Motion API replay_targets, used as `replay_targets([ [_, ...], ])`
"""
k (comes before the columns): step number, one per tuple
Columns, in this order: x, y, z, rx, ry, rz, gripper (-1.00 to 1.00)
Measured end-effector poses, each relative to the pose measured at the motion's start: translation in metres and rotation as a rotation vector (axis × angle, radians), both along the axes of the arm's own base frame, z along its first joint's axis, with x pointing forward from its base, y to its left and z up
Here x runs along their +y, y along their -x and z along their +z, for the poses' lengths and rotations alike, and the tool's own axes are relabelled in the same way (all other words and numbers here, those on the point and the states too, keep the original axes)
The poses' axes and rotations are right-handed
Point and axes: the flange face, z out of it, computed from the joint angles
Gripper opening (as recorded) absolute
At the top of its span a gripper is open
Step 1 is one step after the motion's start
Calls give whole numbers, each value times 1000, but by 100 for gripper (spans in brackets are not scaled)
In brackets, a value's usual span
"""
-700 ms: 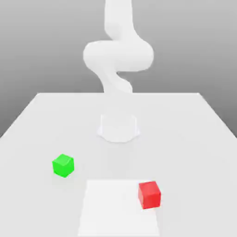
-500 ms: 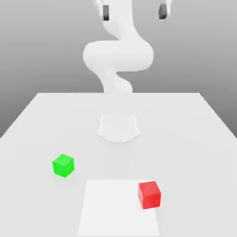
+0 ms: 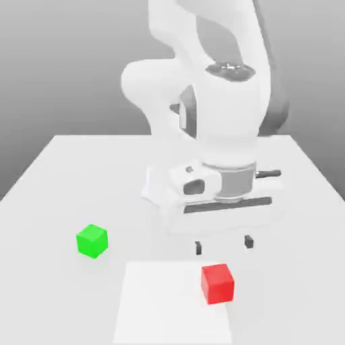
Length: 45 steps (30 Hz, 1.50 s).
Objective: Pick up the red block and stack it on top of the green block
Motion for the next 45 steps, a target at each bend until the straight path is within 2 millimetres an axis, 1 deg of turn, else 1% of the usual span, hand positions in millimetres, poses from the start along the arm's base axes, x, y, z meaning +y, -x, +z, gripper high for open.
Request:
replay_targets([
  [5, -1, 4, -55, 13, 3, 1, 0],
  [6, -1, 4, -62, 13, 3, 0, -100],
  [11, -1, 4, -62, 13, 4, 0, -100],
  [12, -1, 4, -65, 13, 4, 0, -100],
  [13, -1, 4, -62, 13, 4, 0, -100],
  [15, 0, 3, -46, 13, 4, 0, -100],
  [19, -3, 4, -6, 13, 5, -2, -100],
  [20, -28, 3, 1, 11, 11, -43, -100],
  [22, -69, 8, 12, 8, 24, -88, -100],
  [23, -93, 13, 17, 7, 30, -118, -100],
  [25, -128, 27, 25, 8, 39, -148, -100],
  [27, -163, 44, 31, 10, 43, -188, -100],
  [29, -197, 66, 35, 12, 41, -236, -100],
  [31, -227, 92, 38, 15, 34, -283, -100],
  [33, -250, 119, 39, 16, 22, -328, -100],
  [35, -266, 142, 37, 15, 5, -364, -100],
  [36, -269, 146, 33, 14, -3, -371, -100],
  [39, -271, 148, 16, 11, -19, -374, -100],
  [45, -272, 151, -25, 13, -7, -379, -100],
])
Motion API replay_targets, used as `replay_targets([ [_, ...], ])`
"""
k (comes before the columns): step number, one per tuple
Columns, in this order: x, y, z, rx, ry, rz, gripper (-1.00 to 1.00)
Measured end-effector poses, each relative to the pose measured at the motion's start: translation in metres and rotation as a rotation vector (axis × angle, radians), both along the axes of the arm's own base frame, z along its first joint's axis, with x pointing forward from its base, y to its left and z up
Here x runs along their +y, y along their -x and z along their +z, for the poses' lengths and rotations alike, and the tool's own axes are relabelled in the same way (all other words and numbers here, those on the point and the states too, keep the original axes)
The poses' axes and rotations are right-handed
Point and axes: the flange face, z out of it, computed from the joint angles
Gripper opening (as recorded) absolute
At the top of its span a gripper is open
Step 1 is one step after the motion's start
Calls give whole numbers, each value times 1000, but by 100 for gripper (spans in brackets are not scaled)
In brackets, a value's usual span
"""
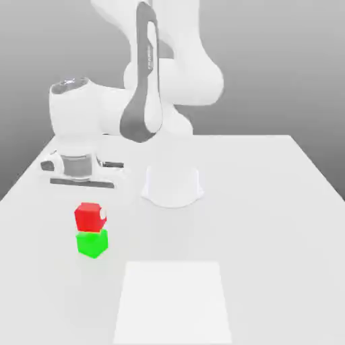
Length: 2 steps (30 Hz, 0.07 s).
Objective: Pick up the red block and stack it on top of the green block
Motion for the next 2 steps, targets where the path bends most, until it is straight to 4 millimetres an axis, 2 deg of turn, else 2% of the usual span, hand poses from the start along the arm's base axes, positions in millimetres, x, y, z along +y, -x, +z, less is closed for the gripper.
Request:
replay_targets([
  [1, 0, 1, -4, 2, 4, 1, 100],
  [2, 0, 0, -4, 2, 4, 2, 100],
])
